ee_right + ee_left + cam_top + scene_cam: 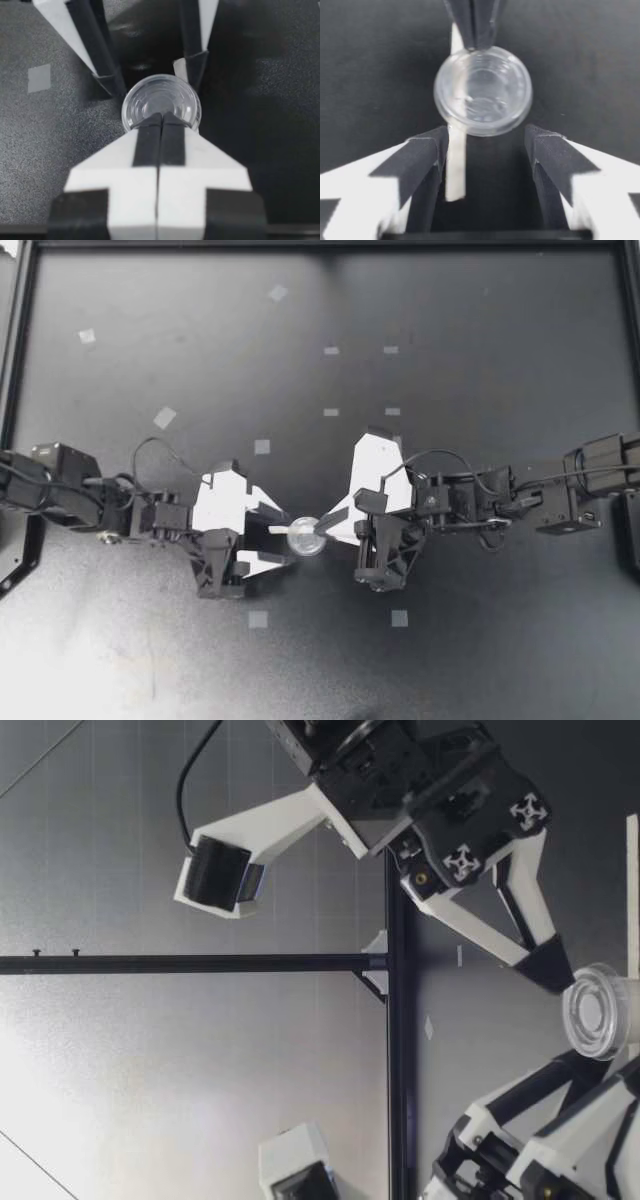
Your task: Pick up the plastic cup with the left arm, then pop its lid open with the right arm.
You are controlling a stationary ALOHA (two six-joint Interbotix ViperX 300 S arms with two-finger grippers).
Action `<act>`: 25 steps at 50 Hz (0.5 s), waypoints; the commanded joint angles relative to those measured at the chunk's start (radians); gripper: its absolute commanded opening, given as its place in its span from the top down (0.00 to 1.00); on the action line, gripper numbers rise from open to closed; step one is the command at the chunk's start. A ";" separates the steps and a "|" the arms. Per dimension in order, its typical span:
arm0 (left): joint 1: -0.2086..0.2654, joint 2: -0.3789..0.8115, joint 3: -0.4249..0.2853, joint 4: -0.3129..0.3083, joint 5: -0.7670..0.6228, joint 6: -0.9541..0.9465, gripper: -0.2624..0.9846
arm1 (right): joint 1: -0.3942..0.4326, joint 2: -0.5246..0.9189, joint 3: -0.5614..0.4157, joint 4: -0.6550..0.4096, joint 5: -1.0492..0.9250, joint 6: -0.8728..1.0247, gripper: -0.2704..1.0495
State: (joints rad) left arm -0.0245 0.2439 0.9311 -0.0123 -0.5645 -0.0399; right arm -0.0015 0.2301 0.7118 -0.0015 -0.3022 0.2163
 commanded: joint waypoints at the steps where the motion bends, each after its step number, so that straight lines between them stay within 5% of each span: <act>1: 0.012 -0.014 -0.015 0.000 -0.012 0.006 0.34 | -0.006 -0.014 -0.020 -0.002 -0.009 -0.002 0.87; 25: 0.020 -0.003 -0.020 -0.002 -0.014 0.018 0.34 | -0.006 0.012 -0.021 -0.002 0.029 0.003 0.87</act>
State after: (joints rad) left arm -0.0077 0.2546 0.9250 -0.0138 -0.5676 -0.0230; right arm -0.0031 0.2638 0.7026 -0.0031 -0.2792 0.2163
